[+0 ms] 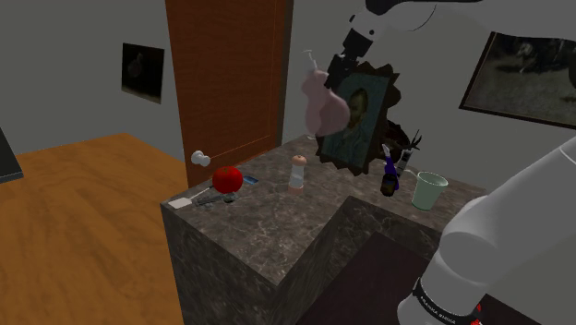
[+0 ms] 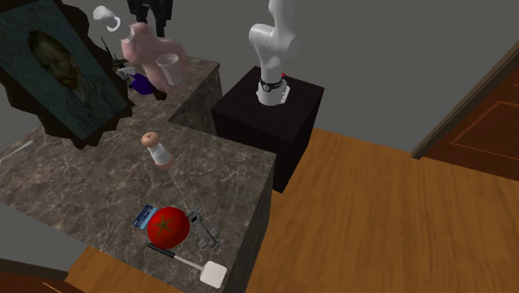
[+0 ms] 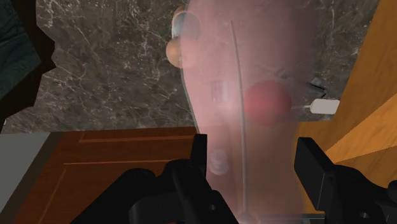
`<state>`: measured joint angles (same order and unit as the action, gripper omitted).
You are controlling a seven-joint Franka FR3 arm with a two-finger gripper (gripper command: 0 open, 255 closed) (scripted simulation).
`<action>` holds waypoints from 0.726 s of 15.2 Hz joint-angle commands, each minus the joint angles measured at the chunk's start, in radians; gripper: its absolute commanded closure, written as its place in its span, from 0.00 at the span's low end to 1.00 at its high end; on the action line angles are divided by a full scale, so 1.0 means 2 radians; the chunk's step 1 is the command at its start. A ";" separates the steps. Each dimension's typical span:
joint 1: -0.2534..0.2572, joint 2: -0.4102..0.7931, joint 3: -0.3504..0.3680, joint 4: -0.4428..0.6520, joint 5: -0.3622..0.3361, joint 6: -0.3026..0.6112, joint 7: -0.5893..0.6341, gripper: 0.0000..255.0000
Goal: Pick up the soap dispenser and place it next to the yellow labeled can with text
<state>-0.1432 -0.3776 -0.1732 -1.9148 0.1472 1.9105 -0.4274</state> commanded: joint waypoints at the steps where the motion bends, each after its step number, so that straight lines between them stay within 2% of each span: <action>1: -0.006 0.012 -0.022 0.017 0.005 -0.009 -0.028 1.00; 11: -0.034 0.099 -0.123 0.117 0.047 -0.053 -0.159 1.00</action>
<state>-0.2039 -0.1987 -0.3982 -1.7009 0.2298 1.8112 -0.7160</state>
